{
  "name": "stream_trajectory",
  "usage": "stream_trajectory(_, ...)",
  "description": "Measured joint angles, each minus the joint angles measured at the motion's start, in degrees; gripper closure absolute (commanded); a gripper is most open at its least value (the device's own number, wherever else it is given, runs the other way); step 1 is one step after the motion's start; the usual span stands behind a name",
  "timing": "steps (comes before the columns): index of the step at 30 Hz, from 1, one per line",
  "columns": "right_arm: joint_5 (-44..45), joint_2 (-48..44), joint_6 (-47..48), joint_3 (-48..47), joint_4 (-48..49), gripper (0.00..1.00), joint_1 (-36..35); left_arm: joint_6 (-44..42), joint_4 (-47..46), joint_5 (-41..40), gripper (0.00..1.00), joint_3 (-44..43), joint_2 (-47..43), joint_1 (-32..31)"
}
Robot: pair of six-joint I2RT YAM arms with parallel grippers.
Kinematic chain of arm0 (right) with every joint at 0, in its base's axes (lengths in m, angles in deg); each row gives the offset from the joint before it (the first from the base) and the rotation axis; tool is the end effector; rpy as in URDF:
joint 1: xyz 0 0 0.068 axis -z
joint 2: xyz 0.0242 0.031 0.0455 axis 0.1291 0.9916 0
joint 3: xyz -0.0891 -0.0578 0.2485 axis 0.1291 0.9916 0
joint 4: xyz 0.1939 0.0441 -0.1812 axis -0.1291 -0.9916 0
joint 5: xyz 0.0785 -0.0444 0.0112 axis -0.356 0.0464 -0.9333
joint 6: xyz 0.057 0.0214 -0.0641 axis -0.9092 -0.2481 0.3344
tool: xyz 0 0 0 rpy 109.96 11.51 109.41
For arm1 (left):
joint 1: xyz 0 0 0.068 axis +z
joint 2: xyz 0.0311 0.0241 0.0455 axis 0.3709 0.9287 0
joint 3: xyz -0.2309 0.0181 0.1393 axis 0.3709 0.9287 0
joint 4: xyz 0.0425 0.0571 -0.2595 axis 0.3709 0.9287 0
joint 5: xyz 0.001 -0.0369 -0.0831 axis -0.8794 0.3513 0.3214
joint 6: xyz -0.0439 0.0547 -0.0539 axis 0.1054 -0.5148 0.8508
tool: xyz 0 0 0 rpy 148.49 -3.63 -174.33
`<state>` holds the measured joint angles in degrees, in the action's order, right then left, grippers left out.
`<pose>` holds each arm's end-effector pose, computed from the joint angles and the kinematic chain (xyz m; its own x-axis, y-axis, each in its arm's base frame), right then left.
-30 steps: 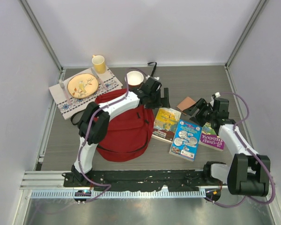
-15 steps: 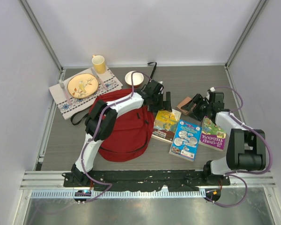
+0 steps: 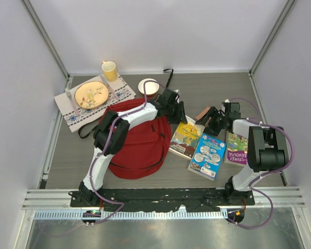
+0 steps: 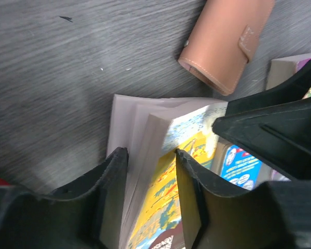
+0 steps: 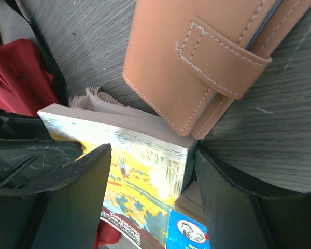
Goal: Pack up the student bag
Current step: Pick up the book from the center of the board.
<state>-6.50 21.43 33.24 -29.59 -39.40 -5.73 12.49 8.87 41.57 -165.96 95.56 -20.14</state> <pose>0.3346 0.0268 0.1080 -0.7894 0.5506 -0.2714 0.2630 0.7029 0.6609 0.3821 -0.3713 0.1404 -0.9316 -0.0513 -0.3598 0.1927 0.7697 -0.6087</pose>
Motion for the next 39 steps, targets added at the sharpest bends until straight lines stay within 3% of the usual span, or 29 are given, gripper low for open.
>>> stream_trajectory(7, -0.5, 0.8, -0.8, -0.3, 1.2, 0.32, -0.1, 0.2, -0.7, 2.6, 0.66, -0.2, 0.0, 0.2)
stream_trajectory(11, -0.7, 1.1, -1.1, -0.3, 1.9, 0.32, 0.0, 0.2, -0.9, 4.2, 1.0, -0.3, 0.0, 0.4)
stream_trajectory(14, -0.7, 1.2, -1.2, -0.4, 2.3, 0.3, 0.0, 0.0, -1.2, 5.7, 1.0, -0.7, 0.0, 0.5)
stream_trajectory(19, -0.5, 1.0, -1.7, -0.9, 2.1, 0.15, 0.0, -0.1, -1.3, 6.7, 1.0, -1.5, -0.2, 0.4)
stream_trajectory(24, 0.5, -4.5, -3.1, -1.3, 0.9, 0.09, -0.1, -0.7, -0.4, 5.9, 1.0, -2.1, -2.8, -0.1)
stream_trajectory(33, 1.8, -24.0, -3.9, -1.3, -1.3, 0.07, 1.2, -2.3, -0.2, 1.9, 1.0, -0.1, -19.2, -0.8)
stream_trajectory(39, -2.5, -32.7, -4.2, 1.6, -1.4, 0.07, 1.6, -2.7, -2.2, 0.7, 1.0, 4.9, -30.6, -0.7)
